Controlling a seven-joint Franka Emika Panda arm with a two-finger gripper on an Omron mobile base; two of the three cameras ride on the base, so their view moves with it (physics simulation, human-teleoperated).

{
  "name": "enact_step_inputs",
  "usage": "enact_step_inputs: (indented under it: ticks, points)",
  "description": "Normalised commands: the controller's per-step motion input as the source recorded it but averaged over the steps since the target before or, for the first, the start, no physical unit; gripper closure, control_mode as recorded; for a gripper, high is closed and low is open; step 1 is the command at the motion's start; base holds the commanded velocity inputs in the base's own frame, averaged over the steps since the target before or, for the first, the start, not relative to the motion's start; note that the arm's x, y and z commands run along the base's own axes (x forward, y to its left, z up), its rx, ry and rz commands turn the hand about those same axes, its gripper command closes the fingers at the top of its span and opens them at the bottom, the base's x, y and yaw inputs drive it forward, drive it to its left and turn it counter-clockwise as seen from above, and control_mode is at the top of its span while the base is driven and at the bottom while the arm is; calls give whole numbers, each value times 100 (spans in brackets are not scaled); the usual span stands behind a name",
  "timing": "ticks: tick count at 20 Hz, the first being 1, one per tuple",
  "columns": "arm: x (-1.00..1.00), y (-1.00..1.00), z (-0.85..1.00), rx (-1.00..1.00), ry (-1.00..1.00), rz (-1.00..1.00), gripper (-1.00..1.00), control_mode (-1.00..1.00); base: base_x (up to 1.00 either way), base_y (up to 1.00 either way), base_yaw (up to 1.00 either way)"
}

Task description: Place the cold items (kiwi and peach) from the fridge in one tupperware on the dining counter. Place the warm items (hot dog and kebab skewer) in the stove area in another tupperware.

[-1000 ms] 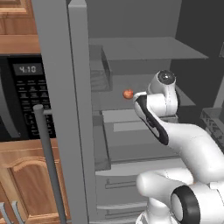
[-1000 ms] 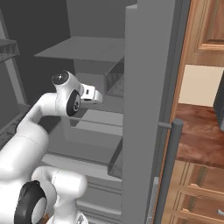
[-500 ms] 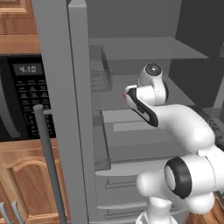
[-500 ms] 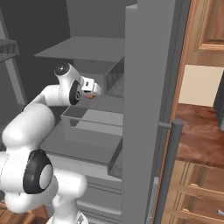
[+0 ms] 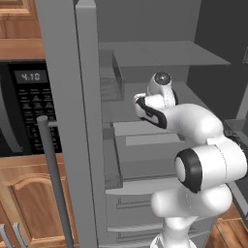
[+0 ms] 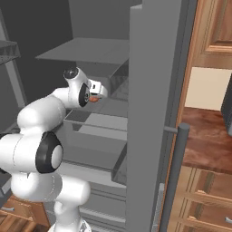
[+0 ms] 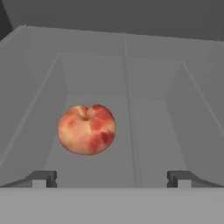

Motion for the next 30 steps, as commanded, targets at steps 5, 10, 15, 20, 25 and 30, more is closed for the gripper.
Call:
enact_step_inputs:
  ticks: [5,10,15,20,25,30]
  points:
    - [50,3,-10,5,0,1,-100,-100,0,0,0]
    - [48,6,-1,1,0,0,-100,-100,0,0,0]
    - [31,11,-10,1,0,0,-100,-100,0,0,0]
    - [8,25,-17,0,9,0,-100,-100,0,0,0]
    - [0,11,-15,0,8,-2,-100,-100,0,0,0]
    - [-4,2,-10,0,1,-5,-100,-100,0,0,0]
